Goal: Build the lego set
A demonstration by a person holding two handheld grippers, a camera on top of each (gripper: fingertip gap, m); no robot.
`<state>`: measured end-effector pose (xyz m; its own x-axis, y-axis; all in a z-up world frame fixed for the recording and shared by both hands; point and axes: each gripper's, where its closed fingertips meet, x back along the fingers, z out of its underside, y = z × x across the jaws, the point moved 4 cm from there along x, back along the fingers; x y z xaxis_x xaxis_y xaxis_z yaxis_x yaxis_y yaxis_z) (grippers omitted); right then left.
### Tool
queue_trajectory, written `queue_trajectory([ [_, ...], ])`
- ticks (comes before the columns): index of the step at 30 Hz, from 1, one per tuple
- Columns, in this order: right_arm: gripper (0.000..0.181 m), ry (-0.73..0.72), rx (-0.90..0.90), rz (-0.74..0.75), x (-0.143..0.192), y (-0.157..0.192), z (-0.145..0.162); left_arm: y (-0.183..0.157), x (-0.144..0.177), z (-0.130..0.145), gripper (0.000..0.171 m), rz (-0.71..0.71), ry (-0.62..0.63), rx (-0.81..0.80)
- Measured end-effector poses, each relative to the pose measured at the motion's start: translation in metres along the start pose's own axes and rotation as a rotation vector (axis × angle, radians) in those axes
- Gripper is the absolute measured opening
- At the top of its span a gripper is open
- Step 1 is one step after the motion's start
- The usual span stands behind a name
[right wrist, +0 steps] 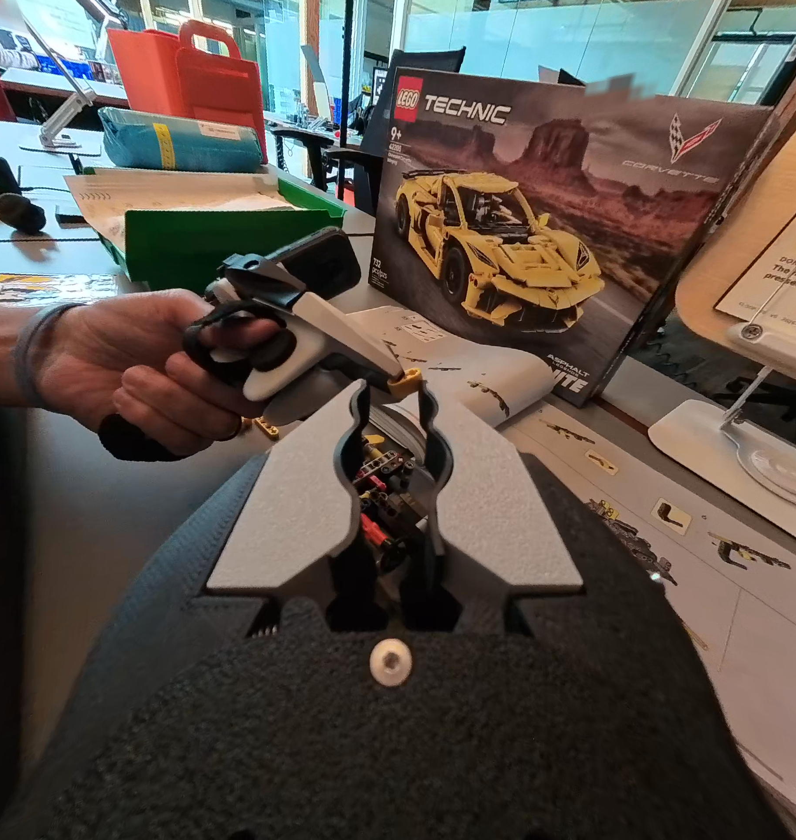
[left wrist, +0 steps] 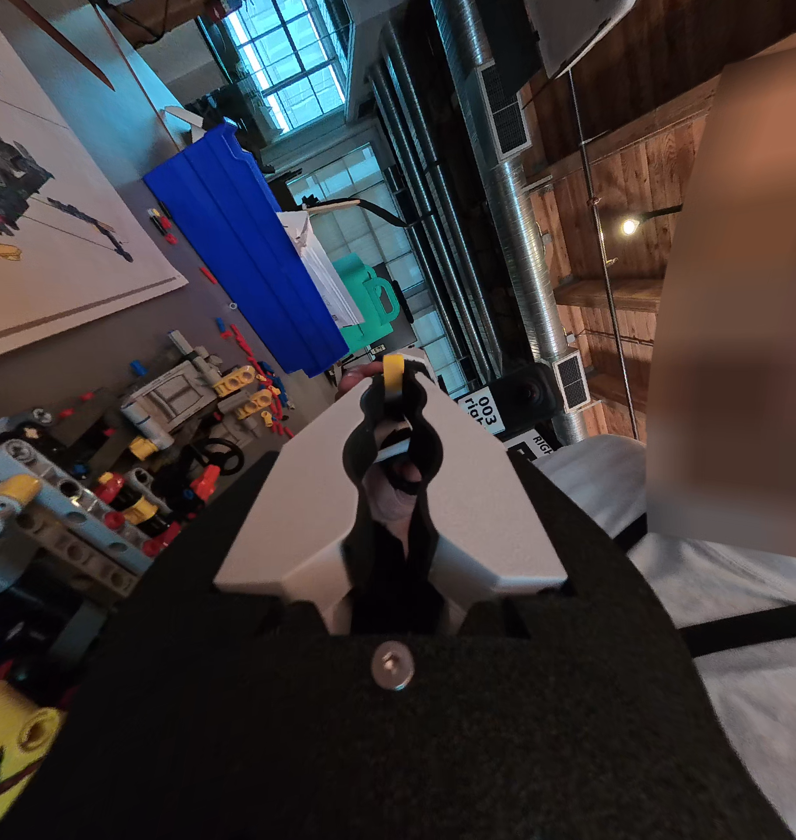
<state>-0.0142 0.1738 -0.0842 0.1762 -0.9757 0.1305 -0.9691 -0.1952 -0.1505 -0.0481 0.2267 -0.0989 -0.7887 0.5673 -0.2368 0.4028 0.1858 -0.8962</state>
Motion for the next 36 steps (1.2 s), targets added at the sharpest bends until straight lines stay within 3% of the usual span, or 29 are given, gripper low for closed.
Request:
queue_trajectory([
  [22,0.023,-0.025,-0.081,-0.112,-0.001,0.007,0.000,-0.002,-0.005,0.009,0.005,0.049,0.065,0.019],
  [36,0.006,-0.054,0.071,-0.112,0.008,0.010,0.000,-0.007,-0.006,0.017,0.005,0.200,0.126,0.194],
])
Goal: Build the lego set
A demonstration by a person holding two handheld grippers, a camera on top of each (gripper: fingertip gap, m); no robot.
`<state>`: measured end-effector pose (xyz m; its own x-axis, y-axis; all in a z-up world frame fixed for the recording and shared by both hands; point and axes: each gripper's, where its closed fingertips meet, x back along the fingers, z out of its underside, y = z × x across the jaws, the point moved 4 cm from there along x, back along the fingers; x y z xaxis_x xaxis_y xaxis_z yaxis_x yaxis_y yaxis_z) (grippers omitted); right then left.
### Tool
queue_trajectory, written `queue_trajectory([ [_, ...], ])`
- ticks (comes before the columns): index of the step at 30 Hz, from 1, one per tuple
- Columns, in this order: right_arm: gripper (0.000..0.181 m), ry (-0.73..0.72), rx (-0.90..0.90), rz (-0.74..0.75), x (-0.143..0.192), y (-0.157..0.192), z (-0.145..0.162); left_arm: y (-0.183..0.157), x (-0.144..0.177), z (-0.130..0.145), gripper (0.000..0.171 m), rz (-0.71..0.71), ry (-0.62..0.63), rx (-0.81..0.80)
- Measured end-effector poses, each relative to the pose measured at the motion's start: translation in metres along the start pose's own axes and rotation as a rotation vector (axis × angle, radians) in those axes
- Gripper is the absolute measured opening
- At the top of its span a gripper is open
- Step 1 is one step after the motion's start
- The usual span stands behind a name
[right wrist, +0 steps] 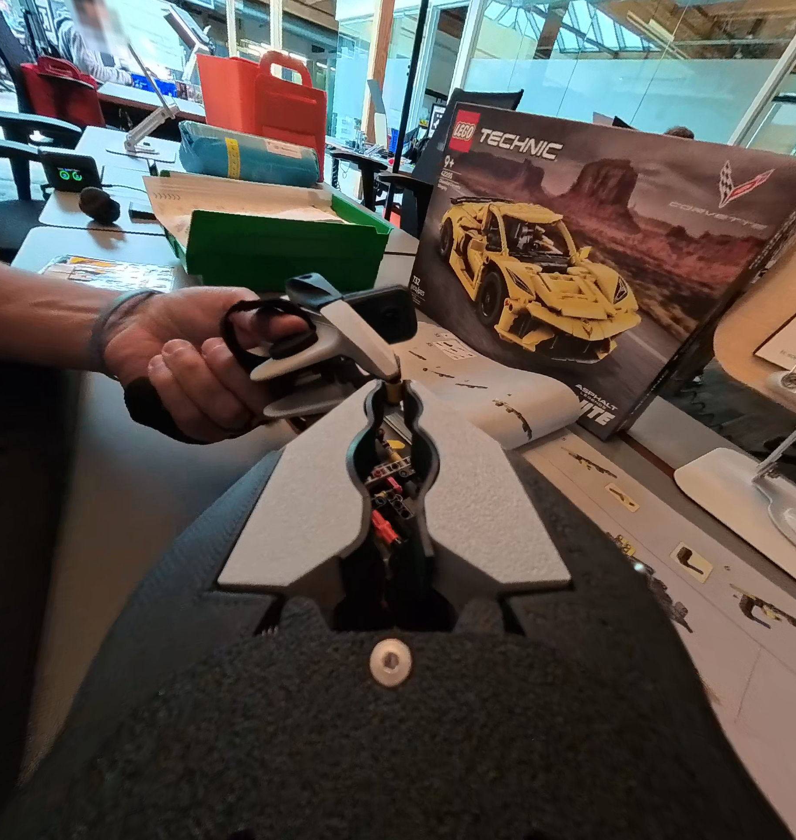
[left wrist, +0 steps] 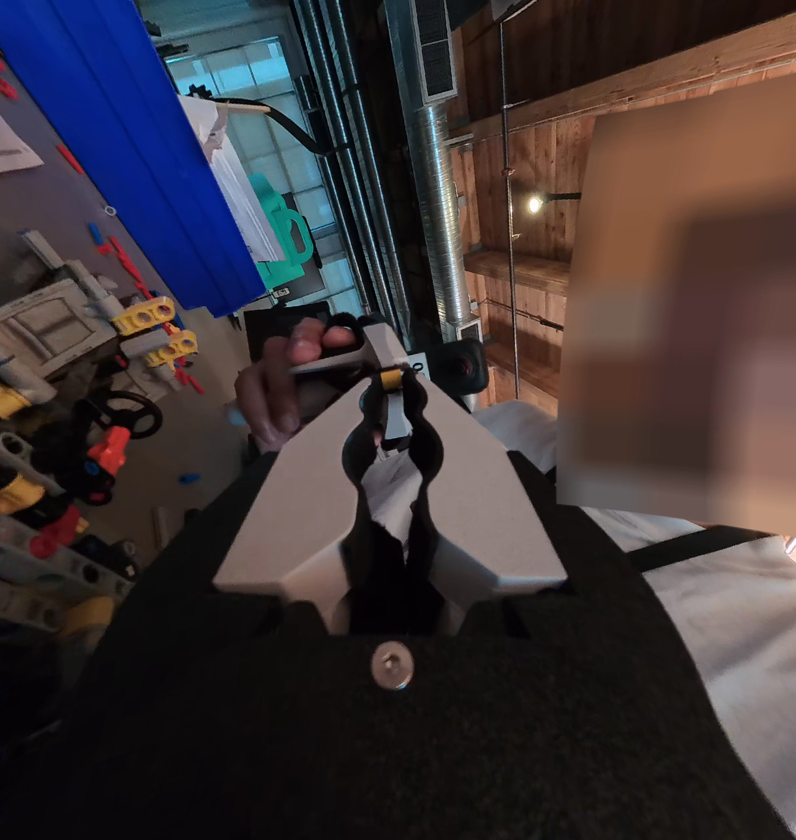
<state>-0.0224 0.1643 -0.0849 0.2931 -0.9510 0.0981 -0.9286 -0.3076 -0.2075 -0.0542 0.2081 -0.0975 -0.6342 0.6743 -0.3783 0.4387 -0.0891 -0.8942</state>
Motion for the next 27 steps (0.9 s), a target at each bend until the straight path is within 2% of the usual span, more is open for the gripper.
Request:
queue_trajectory([
  [2,0.006,0.014,0.024,0.000,0.001,0.000,0.001,0.001,0.000,0.000,0.008,0.000,0.008,0.011],
  [5,0.006,0.045,0.080,0.034,0.000,-0.002,0.006,0.000,0.004,-0.005,0.020,-0.034,0.002,-0.022],
  [10,0.006,0.113,0.131,0.076,-0.001,-0.006,0.014,0.007,0.012,-0.012,0.022,-0.308,0.038,-0.277],
  [14,0.006,0.154,0.249,0.111,-0.002,-0.004,0.018,0.013,0.016,-0.013,0.021,-0.495,0.069,-0.442],
  [18,0.007,0.200,0.361,0.122,-0.006,0.000,0.024,0.015,0.011,-0.005,0.020,-0.530,0.143,-0.492],
  [22,0.007,0.202,0.393,0.126,-0.006,0.001,0.025,0.015,0.009,-0.002,0.016,-0.532,0.154,-0.491],
  [27,0.007,0.254,0.551,0.149,-0.009,0.005,0.031,0.021,0.012,0.001,0.013,-0.629,0.208,-0.567],
])
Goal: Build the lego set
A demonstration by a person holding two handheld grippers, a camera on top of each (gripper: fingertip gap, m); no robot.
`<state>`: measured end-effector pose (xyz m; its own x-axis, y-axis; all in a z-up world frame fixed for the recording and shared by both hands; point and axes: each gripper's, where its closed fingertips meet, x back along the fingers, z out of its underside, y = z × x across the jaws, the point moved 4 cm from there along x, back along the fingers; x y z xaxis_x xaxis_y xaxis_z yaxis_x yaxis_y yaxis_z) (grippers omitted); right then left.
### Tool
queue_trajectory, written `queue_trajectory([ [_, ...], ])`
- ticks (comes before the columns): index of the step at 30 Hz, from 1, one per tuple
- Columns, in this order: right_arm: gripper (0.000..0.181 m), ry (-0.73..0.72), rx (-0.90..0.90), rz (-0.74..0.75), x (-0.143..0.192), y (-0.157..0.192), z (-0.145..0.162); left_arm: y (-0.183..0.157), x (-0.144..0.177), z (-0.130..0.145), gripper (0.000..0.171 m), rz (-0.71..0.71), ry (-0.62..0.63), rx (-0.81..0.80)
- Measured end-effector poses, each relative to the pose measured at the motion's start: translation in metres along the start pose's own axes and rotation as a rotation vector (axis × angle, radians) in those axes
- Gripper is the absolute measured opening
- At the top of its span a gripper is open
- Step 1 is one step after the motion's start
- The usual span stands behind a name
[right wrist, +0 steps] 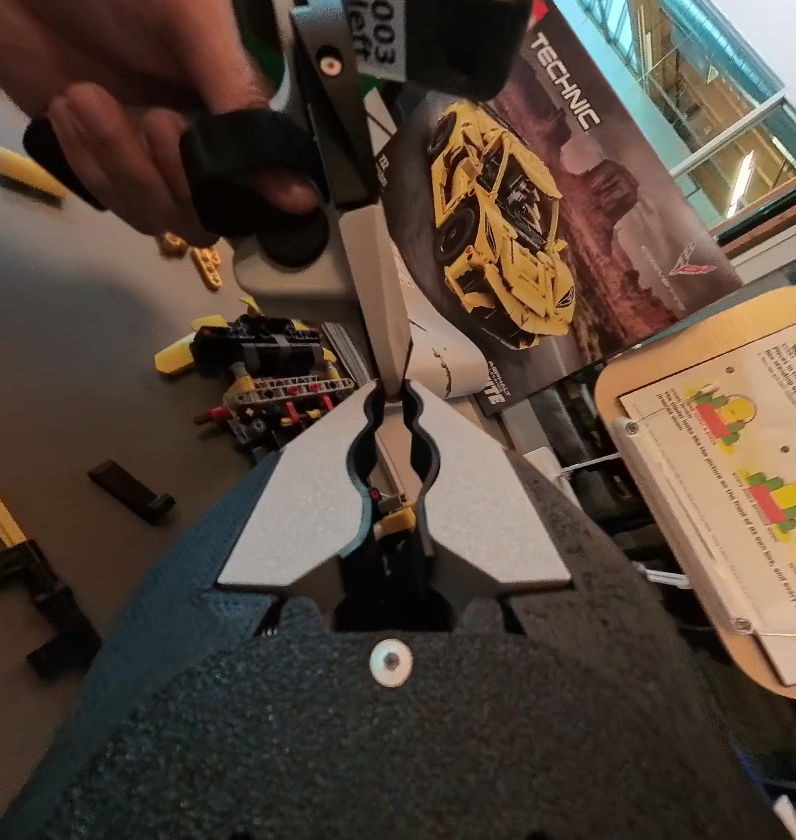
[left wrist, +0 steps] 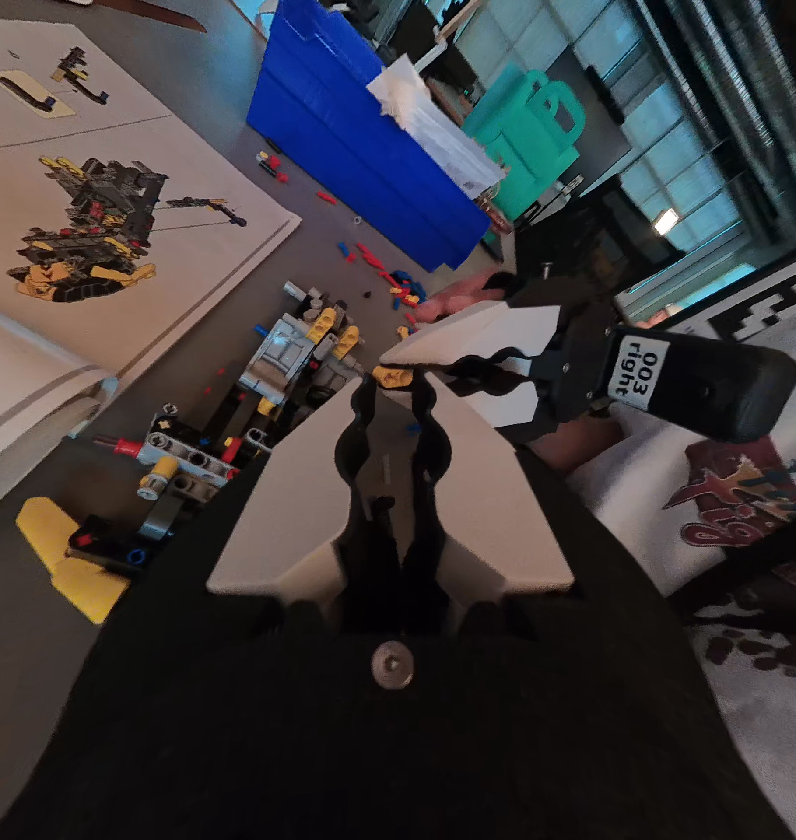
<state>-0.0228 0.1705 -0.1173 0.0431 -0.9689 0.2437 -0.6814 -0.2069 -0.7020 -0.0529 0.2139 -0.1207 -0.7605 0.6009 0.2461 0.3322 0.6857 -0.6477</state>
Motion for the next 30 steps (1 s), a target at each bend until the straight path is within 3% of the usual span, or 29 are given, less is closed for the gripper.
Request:
queue_trajectory([
  [3,0.007,-0.007,0.023,0.019,0.000,0.002,-0.001,-0.002,0.001,0.001,0.013,-0.020,0.016,-0.043],
  [8,0.009,-0.033,-0.134,0.030,0.005,-0.002,-0.008,-0.005,0.005,-0.005,0.013,-0.004,-0.018,-0.056],
  [11,0.023,-0.117,-0.279,0.052,0.013,-0.014,-0.014,0.001,0.014,-0.013,0.013,-0.042,-0.069,-0.072],
  [13,0.025,-0.210,-0.475,0.014,0.020,-0.025,-0.017,0.002,0.020,-0.019,0.013,-0.082,-0.101,-0.134],
  [16,0.027,-0.372,-0.871,-0.183,0.030,-0.040,-0.016,-0.007,0.022,-0.024,0.012,-0.173,-0.120,-0.378],
  [21,0.027,-0.588,-1.483,-0.739,0.036,-0.045,-0.011,-0.050,0.016,-0.013,0.012,-0.158,-0.147,-0.846],
  [24,0.018,-0.608,-1.549,-0.957,0.039,-0.036,-0.020,-0.066,0.013,-0.007,0.012,-0.130,-0.174,-0.965],
  [30,0.017,-0.520,-1.519,-1.052,0.038,-0.019,-0.024,-0.071,0.011,-0.003,0.013,-0.162,-0.173,-1.066],
])
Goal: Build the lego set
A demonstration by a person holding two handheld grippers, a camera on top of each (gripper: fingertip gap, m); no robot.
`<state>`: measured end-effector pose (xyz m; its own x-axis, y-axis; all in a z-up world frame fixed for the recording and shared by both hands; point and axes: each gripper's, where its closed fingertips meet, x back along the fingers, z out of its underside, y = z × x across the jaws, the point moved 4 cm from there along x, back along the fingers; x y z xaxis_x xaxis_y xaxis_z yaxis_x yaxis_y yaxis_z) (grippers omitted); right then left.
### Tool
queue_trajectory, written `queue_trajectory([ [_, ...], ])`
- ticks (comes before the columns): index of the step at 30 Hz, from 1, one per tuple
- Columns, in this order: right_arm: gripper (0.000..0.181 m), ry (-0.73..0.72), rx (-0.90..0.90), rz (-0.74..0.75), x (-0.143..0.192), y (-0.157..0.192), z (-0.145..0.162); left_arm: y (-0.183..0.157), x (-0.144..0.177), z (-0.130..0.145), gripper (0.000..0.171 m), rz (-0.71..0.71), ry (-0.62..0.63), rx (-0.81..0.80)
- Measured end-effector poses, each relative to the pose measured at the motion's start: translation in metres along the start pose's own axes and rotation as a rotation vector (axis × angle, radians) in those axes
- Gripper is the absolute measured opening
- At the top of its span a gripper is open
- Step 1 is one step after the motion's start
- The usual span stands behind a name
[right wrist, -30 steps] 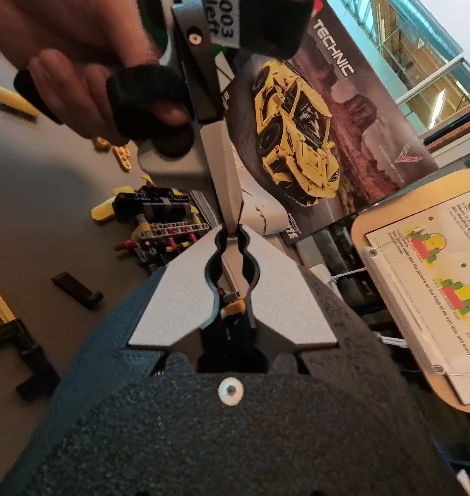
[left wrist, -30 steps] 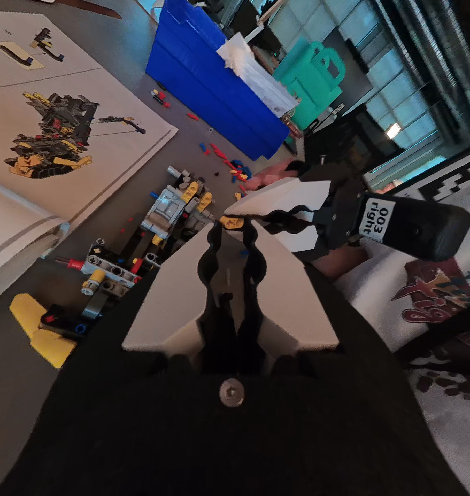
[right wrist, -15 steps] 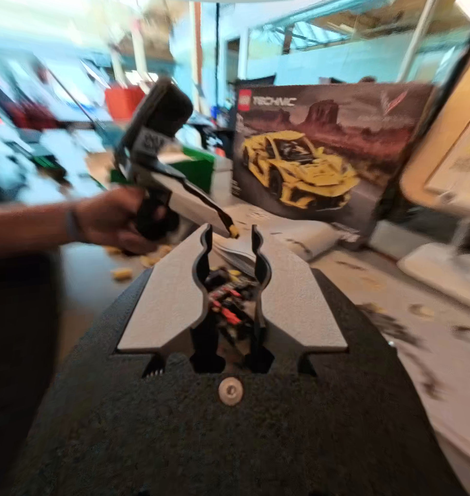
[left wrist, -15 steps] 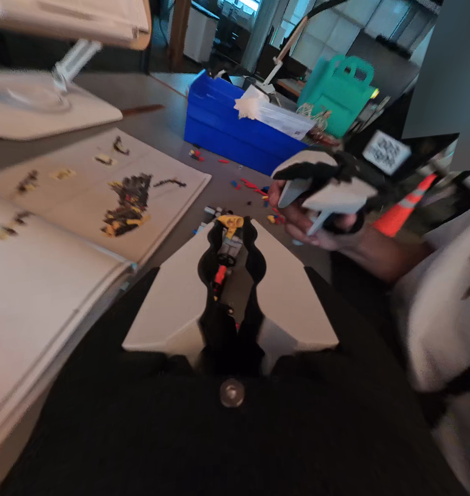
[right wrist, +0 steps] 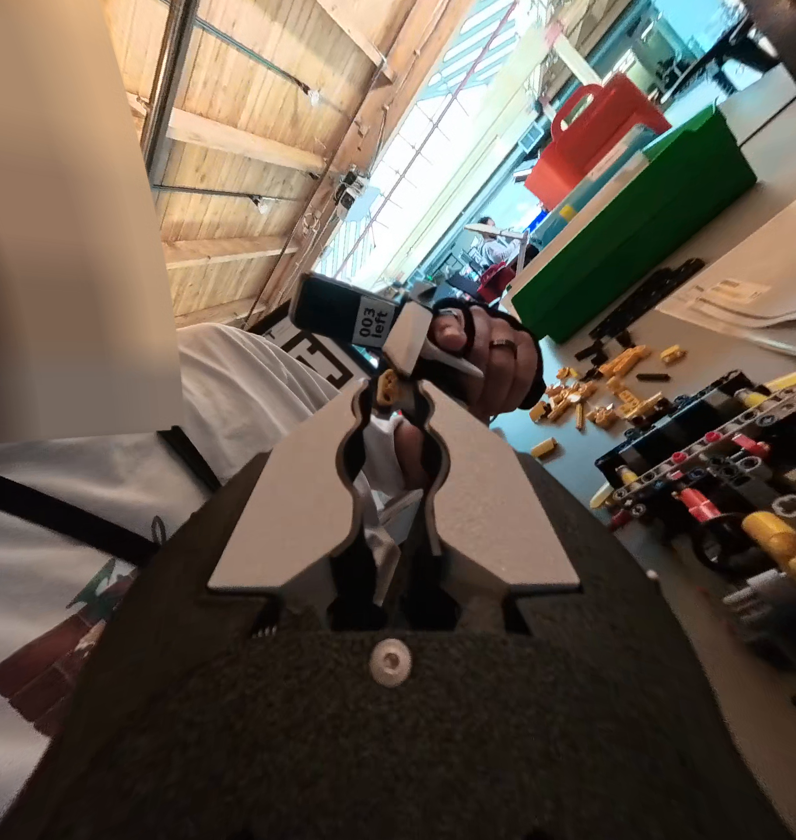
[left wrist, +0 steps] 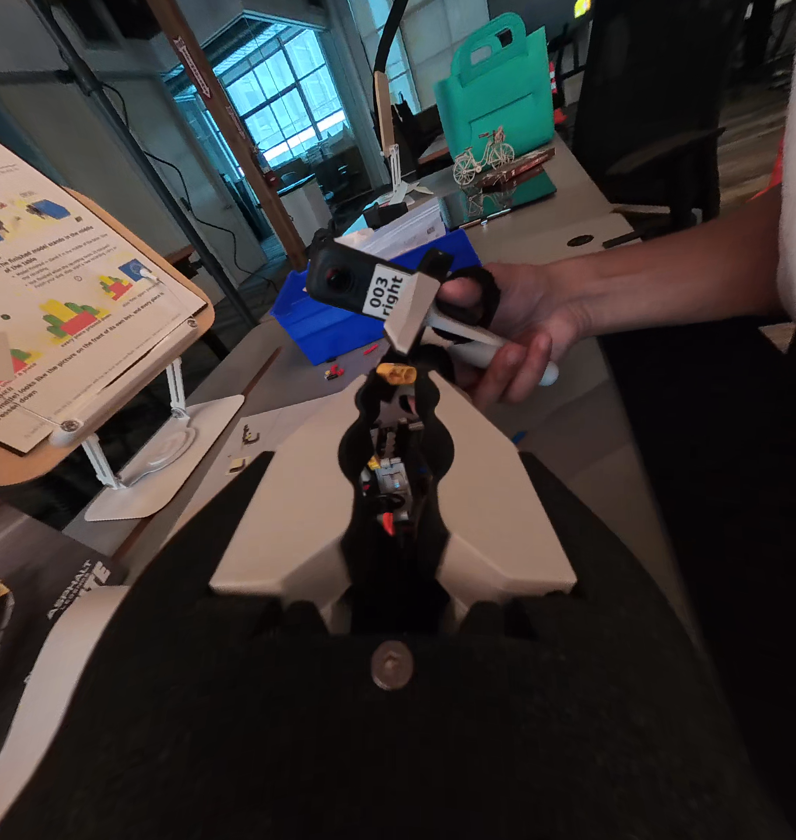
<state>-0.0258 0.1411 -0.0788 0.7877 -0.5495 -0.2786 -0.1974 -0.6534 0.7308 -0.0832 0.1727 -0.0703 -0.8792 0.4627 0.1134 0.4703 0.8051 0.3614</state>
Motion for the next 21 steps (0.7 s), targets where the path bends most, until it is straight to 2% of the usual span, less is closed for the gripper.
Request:
queue_trajectory([
  [3,0.020,0.054,-0.037,-0.028,-0.005,0.001,0.008,-0.004,-0.001,0.000,0.013,-0.003,0.018,-0.047],
  [5,0.007,0.041,-0.058,-0.063,-0.006,0.003,0.007,-0.005,-0.001,-0.002,0.013,-0.016,0.016,-0.067],
  [6,0.007,0.040,-0.066,-0.068,-0.006,0.004,0.008,-0.005,-0.002,-0.002,0.013,-0.018,0.021,-0.069],
  [10,0.006,0.004,-0.086,-0.015,-0.004,-0.006,0.004,0.000,-0.004,0.005,0.013,-0.075,0.083,-0.078],
  [14,0.005,-0.050,-0.160,-0.012,-0.001,-0.012,0.001,0.002,-0.007,0.009,0.013,-0.212,0.140,-0.268],
  [16,0.005,-0.047,-0.175,0.002,-0.001,-0.015,0.003,0.001,-0.008,0.011,0.014,-0.232,0.158,-0.300],
  [19,0.005,-0.035,-0.123,0.061,0.000,-0.018,0.002,0.003,-0.009,0.015,0.013,-0.216,0.171,-0.253],
  [21,0.006,-0.022,-0.041,0.130,0.002,-0.020,0.001,0.005,-0.008,0.017,0.012,-0.158,0.159,-0.109],
])
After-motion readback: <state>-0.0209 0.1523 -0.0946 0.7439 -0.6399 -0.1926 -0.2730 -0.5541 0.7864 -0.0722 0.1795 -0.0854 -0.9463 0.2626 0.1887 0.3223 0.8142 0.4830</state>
